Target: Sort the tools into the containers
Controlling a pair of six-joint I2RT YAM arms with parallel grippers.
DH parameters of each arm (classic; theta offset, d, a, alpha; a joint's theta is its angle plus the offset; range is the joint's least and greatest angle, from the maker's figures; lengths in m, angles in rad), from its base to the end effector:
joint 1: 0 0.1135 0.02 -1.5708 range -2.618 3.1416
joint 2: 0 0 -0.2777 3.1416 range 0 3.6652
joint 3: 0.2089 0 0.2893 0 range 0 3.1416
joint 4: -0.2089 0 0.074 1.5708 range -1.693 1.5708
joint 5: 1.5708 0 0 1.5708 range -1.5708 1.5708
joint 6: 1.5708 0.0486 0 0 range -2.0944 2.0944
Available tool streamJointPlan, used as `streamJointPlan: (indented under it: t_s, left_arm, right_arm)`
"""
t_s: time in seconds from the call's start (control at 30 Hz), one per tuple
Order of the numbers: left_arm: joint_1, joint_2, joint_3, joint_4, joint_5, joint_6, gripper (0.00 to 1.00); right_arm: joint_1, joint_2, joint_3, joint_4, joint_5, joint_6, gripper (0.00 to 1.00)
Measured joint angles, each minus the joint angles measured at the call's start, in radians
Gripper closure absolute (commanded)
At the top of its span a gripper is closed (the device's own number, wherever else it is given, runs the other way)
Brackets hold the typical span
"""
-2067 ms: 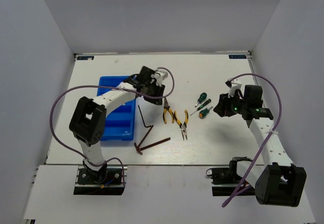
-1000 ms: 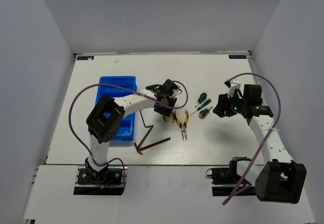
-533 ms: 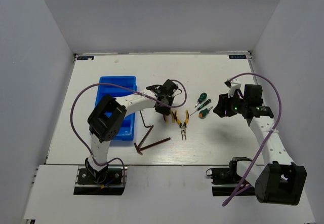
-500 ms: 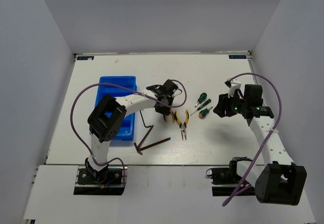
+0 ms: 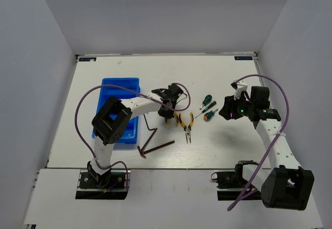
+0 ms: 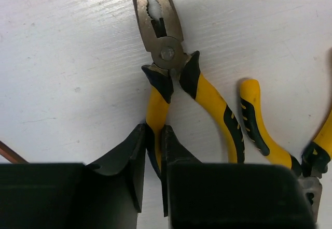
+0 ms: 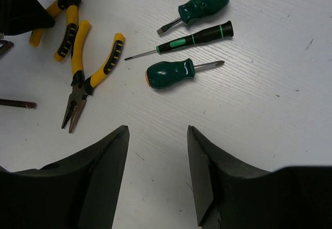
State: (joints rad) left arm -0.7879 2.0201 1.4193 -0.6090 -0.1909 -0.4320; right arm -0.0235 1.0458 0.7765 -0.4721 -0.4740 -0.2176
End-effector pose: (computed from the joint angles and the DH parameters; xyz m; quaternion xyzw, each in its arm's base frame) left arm 0.3246 -0.3132 0.1393 0.1565 0.9668 -0.0255 0.2002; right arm 0.2565 0.0162 0.2572 -0.1804 0.8763 0.1662 0.4147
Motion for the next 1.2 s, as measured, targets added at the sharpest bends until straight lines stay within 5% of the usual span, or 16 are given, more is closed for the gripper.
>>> streamJointPlan:
  t_s: [0.07,0.13,0.23,0.33,0.43,0.47,0.53,0.57,0.83,1.2]
  left_arm:
    - [-0.001,0.000,0.000,0.000,-0.010,-0.001,0.99]
    - [-0.002,0.000,-0.001,0.000,-0.018,-0.003,1.00]
    - [-0.002,0.000,-0.001,0.000,-0.030,-0.002,1.00]
    - [-0.004,-0.002,0.001,-0.010,-0.046,0.013,1.00]
    - [-0.001,-0.002,0.035,-0.075,-0.074,0.053,1.00]
    - [0.001,-0.002,0.054,-0.101,-0.090,0.068,1.00]
    - [0.005,-0.004,0.107,-0.145,-0.138,0.106,1.00]
    - [0.008,-0.008,0.132,-0.161,-0.169,0.123,1.00]
    - [0.148,-0.156,0.180,-0.185,-0.193,0.136,1.00]
    - [0.459,-0.420,-0.159,0.179,0.071,-0.154,1.00]
  right_arm:
    - [-0.002,0.000,0.000,0.000,0.000,0.000,0.45]
    - [-0.003,0.000,0.000,0.000,0.000,0.000,0.42]
    - [-0.003,0.000,0.000,0.000,-0.001,0.003,0.15]
    - [-0.003,0.000,0.000,0.000,-0.002,-0.005,0.16]
    - [-0.003,-0.002,0.000,0.000,-0.004,-0.008,0.31]
    - [-0.003,-0.004,0.000,0.000,-0.004,-0.013,0.68]
    - [-0.003,-0.006,0.000,0.000,-0.011,-0.018,0.97]
    - [-0.003,-0.006,0.000,-0.001,-0.014,-0.024,1.00]
    - [-0.003,-0.006,0.000,-0.003,-0.026,-0.023,0.95]
    - [-0.007,-0.025,0.000,-0.005,-0.037,-0.022,0.93]
